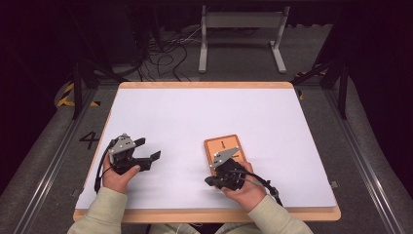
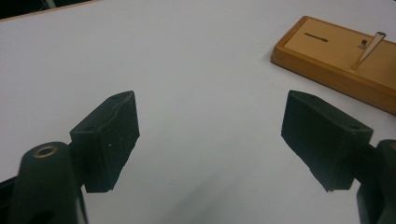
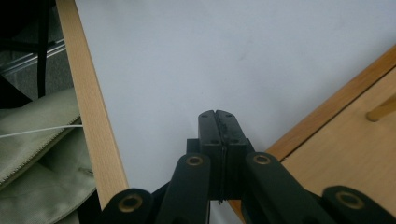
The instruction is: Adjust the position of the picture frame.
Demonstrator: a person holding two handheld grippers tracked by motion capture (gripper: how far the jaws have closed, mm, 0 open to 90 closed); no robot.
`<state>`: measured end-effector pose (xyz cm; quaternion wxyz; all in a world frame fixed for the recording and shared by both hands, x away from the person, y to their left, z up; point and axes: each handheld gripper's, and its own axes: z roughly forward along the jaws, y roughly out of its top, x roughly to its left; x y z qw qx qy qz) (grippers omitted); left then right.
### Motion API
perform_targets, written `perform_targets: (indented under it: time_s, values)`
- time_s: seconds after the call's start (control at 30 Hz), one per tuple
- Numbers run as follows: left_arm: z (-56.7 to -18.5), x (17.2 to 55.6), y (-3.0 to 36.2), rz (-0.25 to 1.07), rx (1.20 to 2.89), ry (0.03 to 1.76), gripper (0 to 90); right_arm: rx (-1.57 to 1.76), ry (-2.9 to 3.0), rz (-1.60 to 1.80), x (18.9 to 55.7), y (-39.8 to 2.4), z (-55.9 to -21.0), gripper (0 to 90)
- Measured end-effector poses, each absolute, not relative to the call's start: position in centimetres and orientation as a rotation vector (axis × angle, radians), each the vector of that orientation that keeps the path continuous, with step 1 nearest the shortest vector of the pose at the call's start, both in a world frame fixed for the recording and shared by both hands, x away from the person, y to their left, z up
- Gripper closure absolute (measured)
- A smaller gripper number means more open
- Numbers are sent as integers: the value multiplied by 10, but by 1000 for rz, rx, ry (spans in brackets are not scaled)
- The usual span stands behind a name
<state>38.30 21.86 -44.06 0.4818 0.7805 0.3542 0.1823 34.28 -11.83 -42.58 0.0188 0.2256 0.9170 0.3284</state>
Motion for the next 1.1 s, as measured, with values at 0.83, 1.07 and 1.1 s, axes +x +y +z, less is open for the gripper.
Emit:
perform_targets:
  time_s: [0.83,1.07,1.1]
  values:
    - [-439,393,208,421,1905,827,195,877,2781,867,351,-158,-430,900]
    - [-440,396,204,407,1904,828,197,1014,2689,791,364,-189,-432,900]
    - [-440,396,204,405,1902,828,197,1023,2686,793,365,-192,-432,900]
